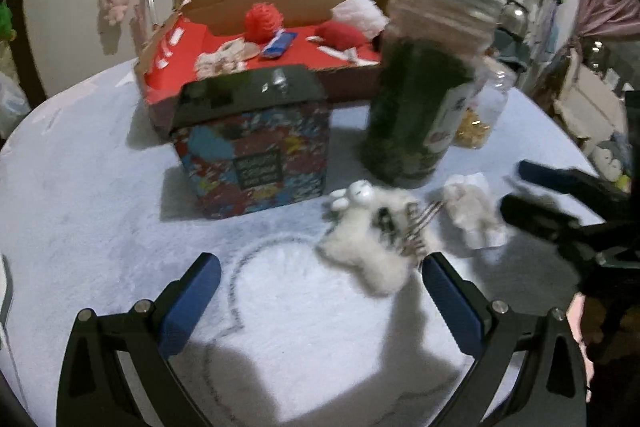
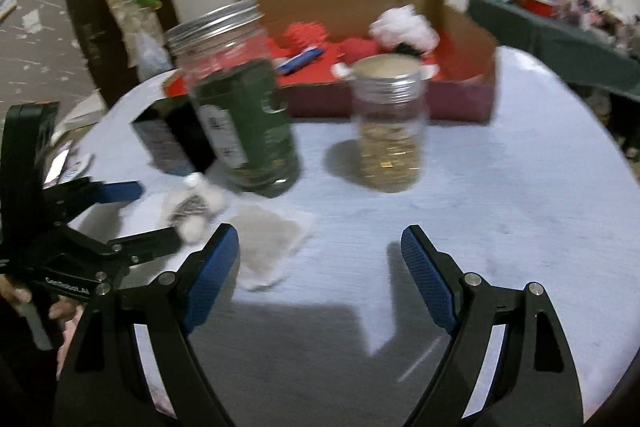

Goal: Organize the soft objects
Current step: 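Withdraw both tools from the box toward the white plush keychain, then grasp the white plush sheep with the left tool while the right tool grasps the white pouch, then carry the plush sheep with the left tool while the right tool carries the pouch into the box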

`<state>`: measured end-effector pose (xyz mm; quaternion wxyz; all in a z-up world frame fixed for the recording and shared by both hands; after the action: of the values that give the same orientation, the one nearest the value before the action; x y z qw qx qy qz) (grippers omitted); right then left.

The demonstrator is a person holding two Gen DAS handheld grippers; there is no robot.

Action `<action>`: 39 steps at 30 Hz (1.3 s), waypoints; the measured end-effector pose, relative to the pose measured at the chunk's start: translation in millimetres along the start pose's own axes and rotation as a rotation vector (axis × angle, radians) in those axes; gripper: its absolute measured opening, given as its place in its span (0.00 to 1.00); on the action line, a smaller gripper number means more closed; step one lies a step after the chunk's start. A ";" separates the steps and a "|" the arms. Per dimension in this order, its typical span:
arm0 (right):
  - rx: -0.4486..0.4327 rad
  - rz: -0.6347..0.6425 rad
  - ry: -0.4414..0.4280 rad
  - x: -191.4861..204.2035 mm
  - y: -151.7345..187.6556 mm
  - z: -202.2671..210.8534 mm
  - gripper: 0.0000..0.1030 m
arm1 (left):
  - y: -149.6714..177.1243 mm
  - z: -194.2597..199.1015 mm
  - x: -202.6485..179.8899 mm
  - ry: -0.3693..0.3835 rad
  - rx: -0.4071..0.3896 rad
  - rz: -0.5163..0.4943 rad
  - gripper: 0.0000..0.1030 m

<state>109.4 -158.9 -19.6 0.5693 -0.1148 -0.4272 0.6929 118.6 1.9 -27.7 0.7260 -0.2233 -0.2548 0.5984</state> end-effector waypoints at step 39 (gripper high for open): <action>0.012 0.114 -0.079 31.1 -11.7 -1.0 0.18 | -22.3 19.7 -21.5 0.256 -0.083 -0.128 0.35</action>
<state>108.0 -131.1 -1.6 0.5125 -0.1081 -0.4381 0.7306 119.6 -23.0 -0.8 0.7795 -0.3109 -0.1983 0.5064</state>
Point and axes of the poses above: each gripper's, at about its wrist camera, not at the fingertips, and z roughly against the way its jaws point, x to its left, y to its underside, the point moved 7 cm from there along -z, roughly the way its jaws point, and after that the axes turned 13 degrees about -y, right-handed, at the moved point
